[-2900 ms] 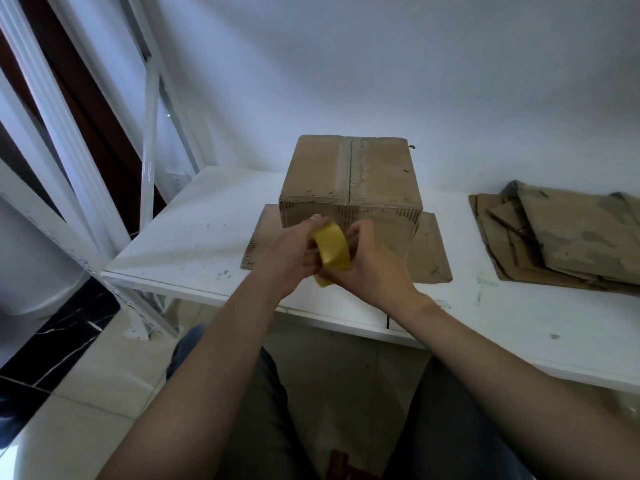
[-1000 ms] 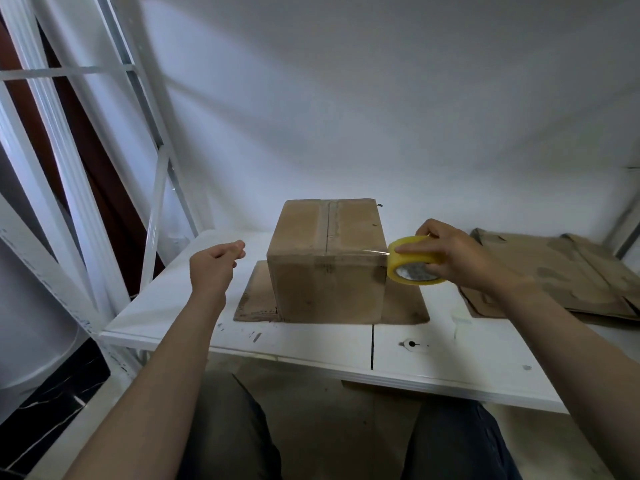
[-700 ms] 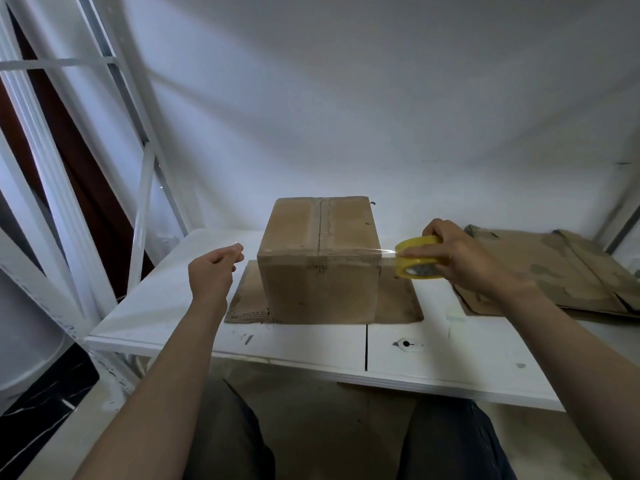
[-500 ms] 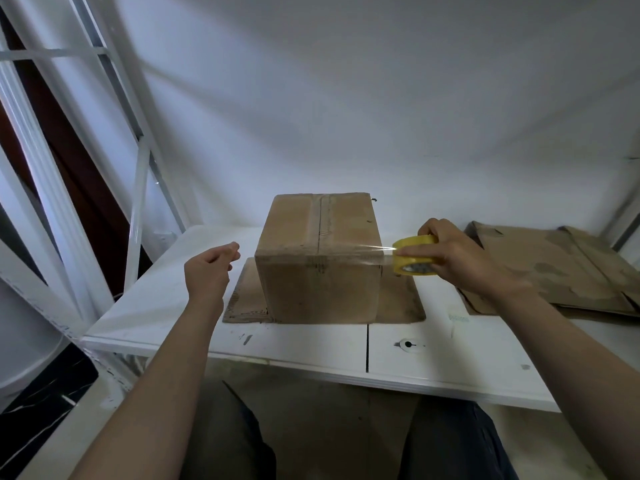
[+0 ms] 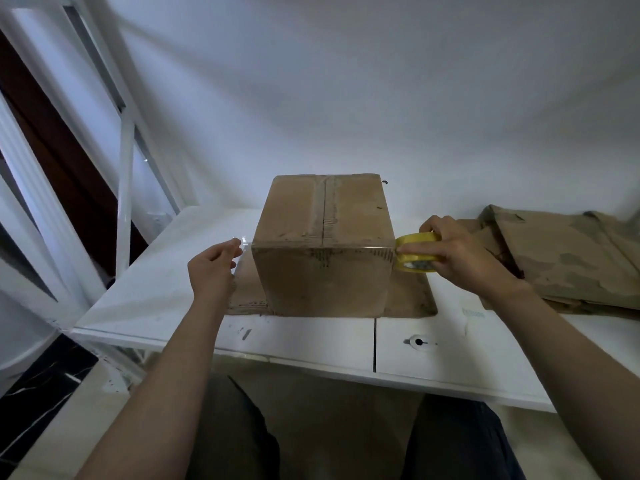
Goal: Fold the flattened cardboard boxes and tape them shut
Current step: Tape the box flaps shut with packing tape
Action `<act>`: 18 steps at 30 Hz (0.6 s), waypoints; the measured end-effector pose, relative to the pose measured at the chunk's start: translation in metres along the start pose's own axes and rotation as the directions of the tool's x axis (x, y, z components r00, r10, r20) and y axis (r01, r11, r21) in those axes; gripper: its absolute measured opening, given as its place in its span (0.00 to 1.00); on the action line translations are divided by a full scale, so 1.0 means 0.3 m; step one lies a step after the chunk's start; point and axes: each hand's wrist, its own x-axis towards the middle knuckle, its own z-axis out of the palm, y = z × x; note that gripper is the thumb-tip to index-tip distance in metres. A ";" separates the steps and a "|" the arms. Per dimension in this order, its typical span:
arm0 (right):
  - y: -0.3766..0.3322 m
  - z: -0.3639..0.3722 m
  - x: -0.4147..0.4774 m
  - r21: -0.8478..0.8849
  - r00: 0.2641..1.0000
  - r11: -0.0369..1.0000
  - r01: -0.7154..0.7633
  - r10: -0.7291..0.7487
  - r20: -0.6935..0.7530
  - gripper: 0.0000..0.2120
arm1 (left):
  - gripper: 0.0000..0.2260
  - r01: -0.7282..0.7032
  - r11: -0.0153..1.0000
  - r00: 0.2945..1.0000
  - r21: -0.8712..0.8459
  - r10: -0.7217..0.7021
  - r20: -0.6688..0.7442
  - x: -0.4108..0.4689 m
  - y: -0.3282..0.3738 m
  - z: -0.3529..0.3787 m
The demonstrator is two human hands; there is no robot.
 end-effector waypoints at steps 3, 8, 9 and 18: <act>0.007 0.022 0.006 0.007 1.000 1.000 -0.018 0.018 0.000 0.27 | 0.08 0.009 1.000 1.000 -0.021 -0.009 0.004 0.011 -0.012 0.018; 0.010 0.048 0.007 0.019 0.999 1.000 -0.025 0.025 -0.021 0.30 | 0.05 0.014 0.999 1.000 -0.044 -0.013 0.021 0.019 -0.039 0.072; 0.010 0.052 0.008 0.024 0.999 0.999 -0.030 0.030 -0.028 0.30 | 0.05 0.016 0.999 1.000 -0.042 -0.015 0.018 0.019 -0.041 0.085; -0.005 0.077 0.020 0.048 0.992 0.993 -0.112 0.115 -0.056 0.30 | 0.15 -0.178 0.959 0.984 0.219 0.176 0.029 0.028 -0.040 0.136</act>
